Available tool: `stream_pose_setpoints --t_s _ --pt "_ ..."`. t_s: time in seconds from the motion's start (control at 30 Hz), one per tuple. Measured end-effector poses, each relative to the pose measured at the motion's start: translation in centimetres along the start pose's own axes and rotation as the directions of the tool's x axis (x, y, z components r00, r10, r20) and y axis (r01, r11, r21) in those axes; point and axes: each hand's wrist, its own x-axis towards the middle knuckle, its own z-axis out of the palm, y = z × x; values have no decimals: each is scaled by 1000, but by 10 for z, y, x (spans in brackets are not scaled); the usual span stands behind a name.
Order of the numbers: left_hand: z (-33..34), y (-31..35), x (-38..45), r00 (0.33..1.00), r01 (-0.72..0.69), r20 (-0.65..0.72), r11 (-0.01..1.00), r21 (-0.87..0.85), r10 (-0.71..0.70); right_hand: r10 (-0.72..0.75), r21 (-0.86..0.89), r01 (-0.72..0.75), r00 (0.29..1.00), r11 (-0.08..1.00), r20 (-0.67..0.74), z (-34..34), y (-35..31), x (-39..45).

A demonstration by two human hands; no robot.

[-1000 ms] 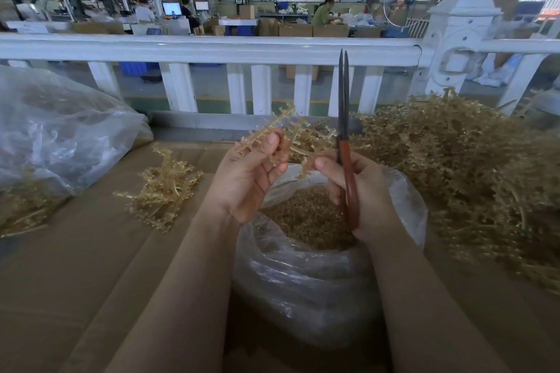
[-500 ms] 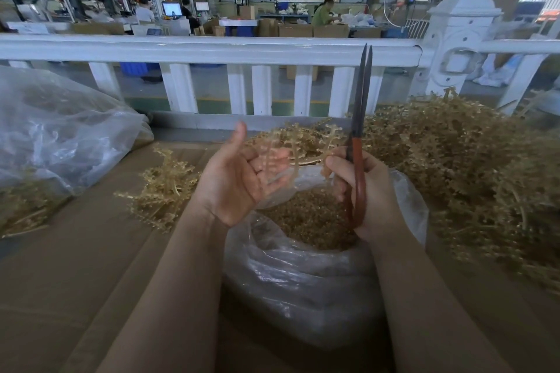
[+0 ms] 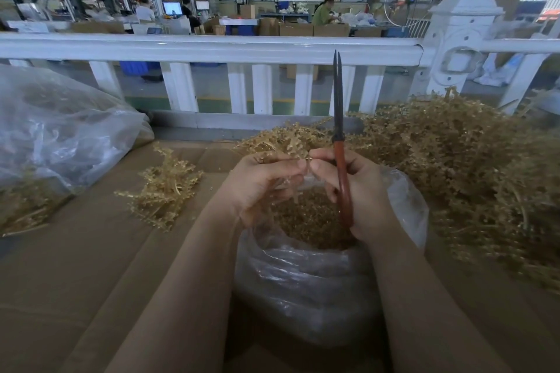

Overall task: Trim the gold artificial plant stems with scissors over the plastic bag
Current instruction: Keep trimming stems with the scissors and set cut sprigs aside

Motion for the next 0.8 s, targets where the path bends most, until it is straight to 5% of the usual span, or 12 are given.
stream_pose_setpoints --t_s 0.43,0.8 --pt "6 -4 2 984 -153 -88 988 36 156 44 -67 -49 996 997 -74 0 8 4" --pt "-7 -2 2 946 -218 -261 974 -68 194 -28 -437 -18 995 899 -99 -2 12 4"
